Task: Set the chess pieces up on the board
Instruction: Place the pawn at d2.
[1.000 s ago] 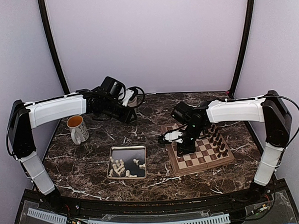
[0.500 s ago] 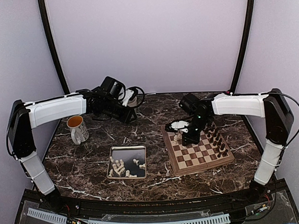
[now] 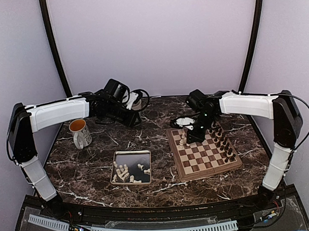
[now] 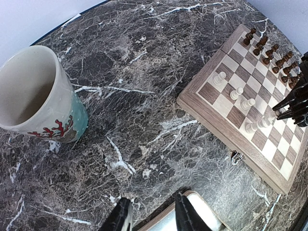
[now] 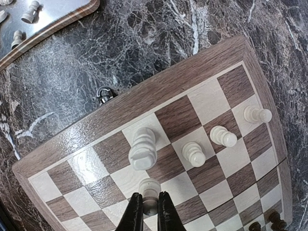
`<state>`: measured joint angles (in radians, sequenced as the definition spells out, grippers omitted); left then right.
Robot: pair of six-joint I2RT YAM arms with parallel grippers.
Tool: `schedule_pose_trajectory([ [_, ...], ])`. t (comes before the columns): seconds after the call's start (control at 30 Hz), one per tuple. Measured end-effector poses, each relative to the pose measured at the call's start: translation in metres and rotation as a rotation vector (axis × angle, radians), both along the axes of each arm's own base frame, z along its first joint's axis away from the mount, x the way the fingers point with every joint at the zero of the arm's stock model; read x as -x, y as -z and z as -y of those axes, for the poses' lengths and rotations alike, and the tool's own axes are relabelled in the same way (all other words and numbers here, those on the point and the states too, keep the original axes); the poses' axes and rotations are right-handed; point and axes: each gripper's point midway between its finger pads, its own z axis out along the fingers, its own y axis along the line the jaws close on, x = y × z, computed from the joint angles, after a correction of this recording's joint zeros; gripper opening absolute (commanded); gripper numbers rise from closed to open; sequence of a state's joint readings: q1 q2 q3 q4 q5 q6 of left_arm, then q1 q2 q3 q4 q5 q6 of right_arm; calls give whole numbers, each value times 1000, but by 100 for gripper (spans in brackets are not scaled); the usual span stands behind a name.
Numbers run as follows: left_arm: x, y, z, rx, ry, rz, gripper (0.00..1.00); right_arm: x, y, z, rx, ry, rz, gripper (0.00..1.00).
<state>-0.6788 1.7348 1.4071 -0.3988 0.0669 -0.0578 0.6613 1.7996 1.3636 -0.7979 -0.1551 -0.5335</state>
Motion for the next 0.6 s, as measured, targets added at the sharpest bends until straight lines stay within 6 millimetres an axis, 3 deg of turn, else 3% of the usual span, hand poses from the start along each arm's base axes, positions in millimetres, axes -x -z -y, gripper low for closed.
schedule_pose_trajectory([
  [0.3,0,0,0,-1,2,0,33,-3,15,-3,16,10,-27,9],
  [0.6,2,2,0,-4,7,-11,33,-5,16,-4,11,13,-22,10],
])
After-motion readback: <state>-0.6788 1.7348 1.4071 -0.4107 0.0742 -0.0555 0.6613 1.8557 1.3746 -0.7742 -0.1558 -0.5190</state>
